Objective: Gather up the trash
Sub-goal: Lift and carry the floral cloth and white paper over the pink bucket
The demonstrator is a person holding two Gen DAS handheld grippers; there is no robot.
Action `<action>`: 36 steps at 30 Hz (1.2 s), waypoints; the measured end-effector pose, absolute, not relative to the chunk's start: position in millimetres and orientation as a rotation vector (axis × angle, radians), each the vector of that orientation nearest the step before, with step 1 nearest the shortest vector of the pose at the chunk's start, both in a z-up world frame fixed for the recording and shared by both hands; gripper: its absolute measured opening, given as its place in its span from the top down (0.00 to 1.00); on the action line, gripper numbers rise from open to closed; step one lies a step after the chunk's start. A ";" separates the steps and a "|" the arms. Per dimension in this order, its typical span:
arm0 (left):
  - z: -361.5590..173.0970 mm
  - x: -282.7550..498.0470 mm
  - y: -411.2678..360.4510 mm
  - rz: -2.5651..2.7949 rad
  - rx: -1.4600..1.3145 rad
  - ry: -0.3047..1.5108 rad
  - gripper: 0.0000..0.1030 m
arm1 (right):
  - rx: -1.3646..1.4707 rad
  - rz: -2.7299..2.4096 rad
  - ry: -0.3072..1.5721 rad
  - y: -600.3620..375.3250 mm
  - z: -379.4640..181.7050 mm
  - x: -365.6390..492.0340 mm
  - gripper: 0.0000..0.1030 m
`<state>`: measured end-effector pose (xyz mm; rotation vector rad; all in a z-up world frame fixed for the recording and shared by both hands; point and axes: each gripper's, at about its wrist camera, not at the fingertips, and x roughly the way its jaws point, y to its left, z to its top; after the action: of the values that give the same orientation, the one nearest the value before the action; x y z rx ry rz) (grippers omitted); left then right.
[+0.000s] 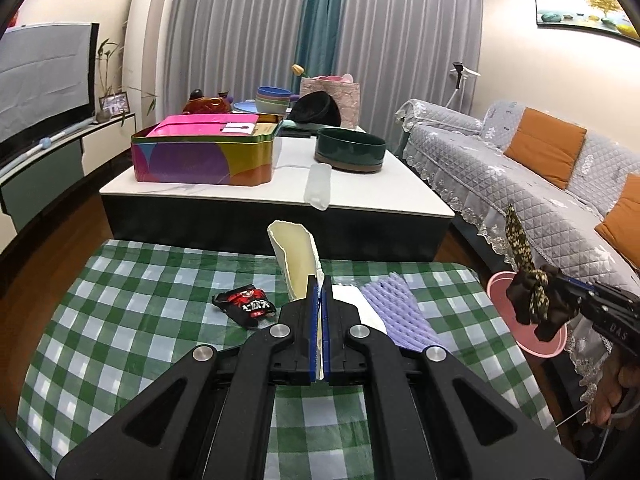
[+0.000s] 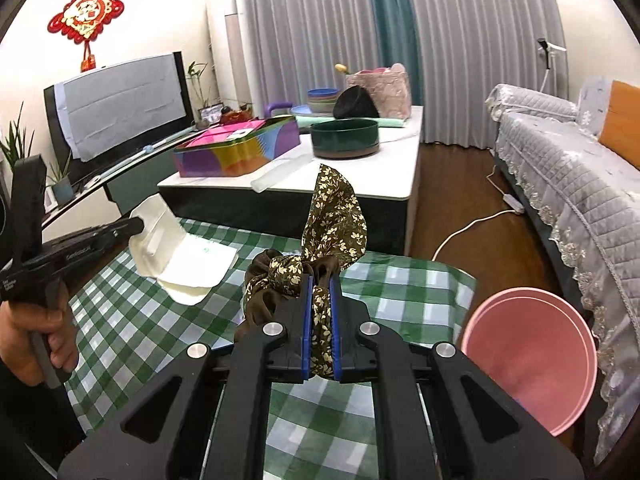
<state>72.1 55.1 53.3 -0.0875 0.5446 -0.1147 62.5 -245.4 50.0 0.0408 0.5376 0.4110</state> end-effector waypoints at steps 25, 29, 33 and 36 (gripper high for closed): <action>57.4 59.4 21.9 -0.176 -0.065 0.533 0.99 | 0.078 0.287 0.471 -295.1 68.7 47.4 0.92; 57.9 60.3 18.1 -0.184 -0.062 0.530 0.99 | 0.077 0.278 0.468 -295.8 68.9 48.6 0.92; 58.6 60.6 15.4 -0.191 -0.060 0.526 0.99 | 0.072 0.266 0.459 -297.7 71.2 49.6 0.92; 60.1 60.2 14.9 -0.196 -0.061 0.523 0.99 | 0.075 0.257 0.456 -301.3 72.7 51.6 0.92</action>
<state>60.2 14.9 60.1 -0.0605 0.5232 -0.1956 51.6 -301.3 72.7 0.0747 0.4563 0.2572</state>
